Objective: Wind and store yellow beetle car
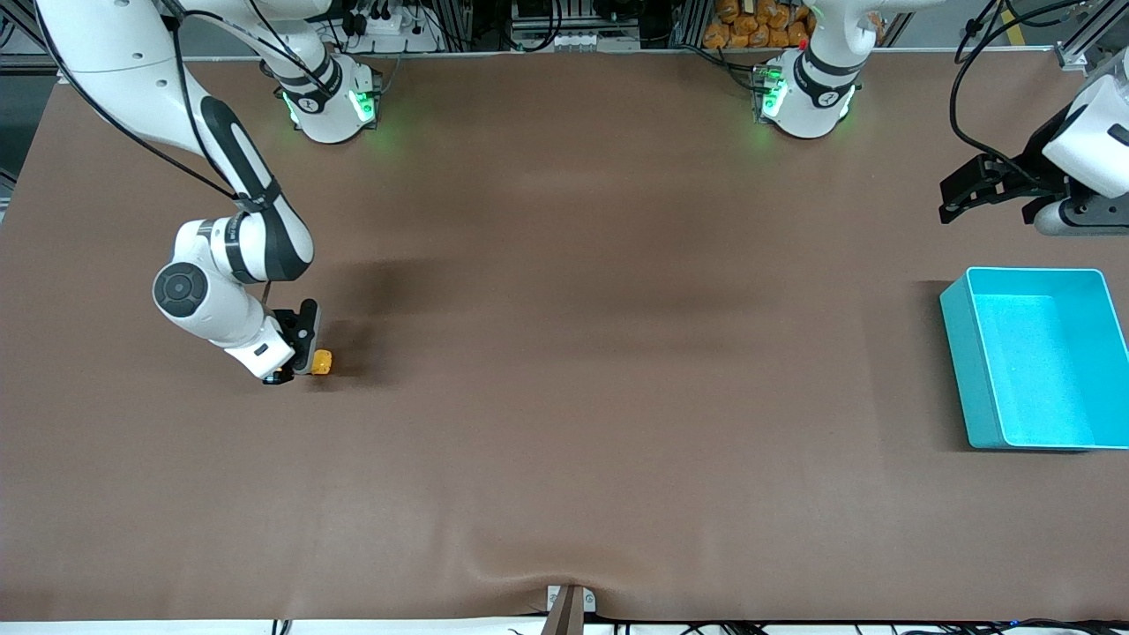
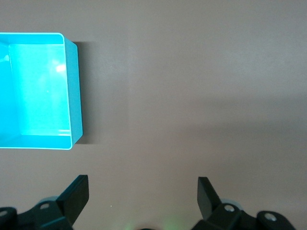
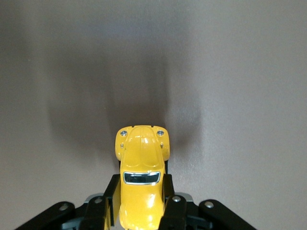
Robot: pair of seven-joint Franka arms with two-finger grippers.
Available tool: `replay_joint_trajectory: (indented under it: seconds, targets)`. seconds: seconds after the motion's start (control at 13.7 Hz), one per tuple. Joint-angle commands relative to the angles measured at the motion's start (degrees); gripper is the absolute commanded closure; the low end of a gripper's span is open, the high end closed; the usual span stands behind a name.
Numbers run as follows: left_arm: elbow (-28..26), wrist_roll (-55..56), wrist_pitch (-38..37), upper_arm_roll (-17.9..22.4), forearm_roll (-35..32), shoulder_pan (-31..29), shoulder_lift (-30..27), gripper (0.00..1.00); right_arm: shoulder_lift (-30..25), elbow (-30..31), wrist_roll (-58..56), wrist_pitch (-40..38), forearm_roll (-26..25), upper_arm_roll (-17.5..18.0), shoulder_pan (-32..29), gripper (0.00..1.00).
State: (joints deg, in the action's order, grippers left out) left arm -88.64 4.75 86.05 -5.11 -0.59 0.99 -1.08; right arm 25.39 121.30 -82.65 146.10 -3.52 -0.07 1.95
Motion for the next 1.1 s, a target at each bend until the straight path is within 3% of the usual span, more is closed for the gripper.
replay_joint_trajectory:
  seconds: [0.0,1.02]
  targets:
    - [0.1,-0.1,0.1,-0.2,0.5,-0.2,-0.2,0.00,1.4,0.8,0.1,2.1,-0.8,0.2,-2.8,0.76]
    - [0.1,-0.2,0.1,-0.1,0.5,-0.3,-0.2,0.00,3.3,2.2,-10.9,6.7,-0.9,0.2,-14.2,0.75]
